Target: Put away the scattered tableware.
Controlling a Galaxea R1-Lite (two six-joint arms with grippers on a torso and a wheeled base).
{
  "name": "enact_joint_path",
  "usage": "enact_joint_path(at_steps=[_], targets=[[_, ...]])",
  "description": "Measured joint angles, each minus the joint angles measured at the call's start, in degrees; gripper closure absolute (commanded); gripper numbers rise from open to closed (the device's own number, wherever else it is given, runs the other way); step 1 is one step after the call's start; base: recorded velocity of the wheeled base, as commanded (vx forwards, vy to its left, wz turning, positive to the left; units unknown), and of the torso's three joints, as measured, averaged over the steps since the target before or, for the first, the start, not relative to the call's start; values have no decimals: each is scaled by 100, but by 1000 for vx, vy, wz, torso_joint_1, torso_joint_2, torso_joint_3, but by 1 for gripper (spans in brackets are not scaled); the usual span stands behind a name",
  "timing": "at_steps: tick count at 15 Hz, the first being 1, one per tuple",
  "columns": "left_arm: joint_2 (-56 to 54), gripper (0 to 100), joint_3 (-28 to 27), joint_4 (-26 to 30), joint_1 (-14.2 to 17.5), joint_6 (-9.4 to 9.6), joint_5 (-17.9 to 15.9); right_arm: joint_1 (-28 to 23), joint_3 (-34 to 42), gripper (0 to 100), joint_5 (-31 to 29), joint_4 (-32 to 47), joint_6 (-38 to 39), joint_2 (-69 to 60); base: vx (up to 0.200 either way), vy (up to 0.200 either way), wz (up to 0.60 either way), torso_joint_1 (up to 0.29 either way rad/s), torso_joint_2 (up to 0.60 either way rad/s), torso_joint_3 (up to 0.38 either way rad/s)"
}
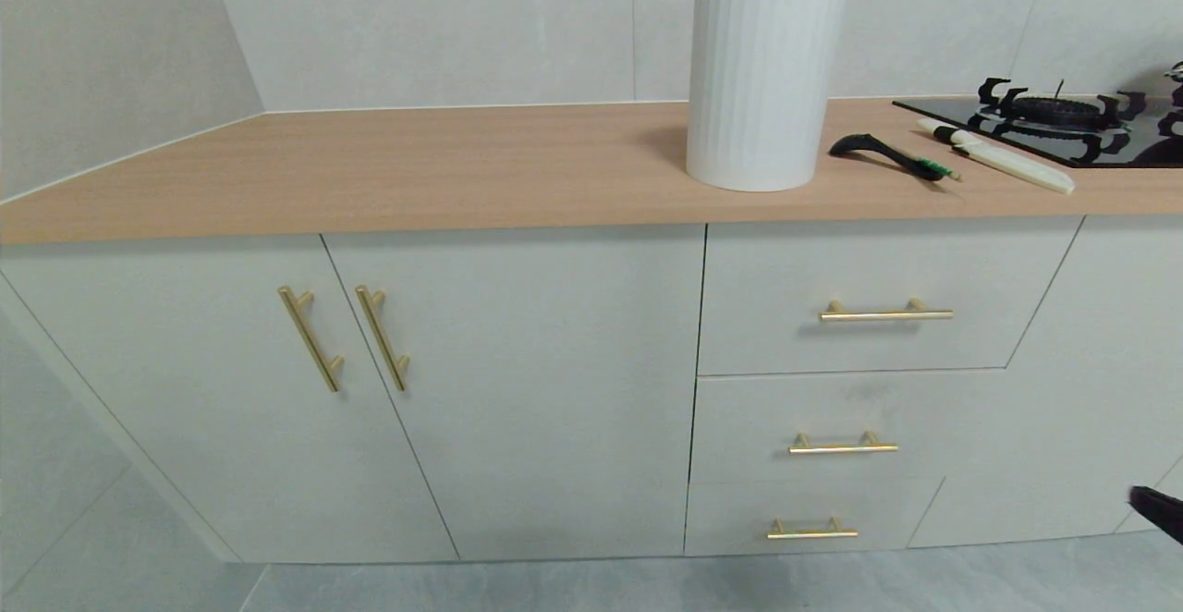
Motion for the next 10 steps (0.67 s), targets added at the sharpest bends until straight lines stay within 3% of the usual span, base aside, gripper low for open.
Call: enact_joint_path(at_steps=[5,10], targets=[[0,0,0,2,2,0,0,68,-697,0,13,-945,-128,3440,0,0,0,0,0,0],[0,0,-2,0,2,0,0,88,-870,0,-375,-3257,-140,6064,0,0,0,0,0,0]])
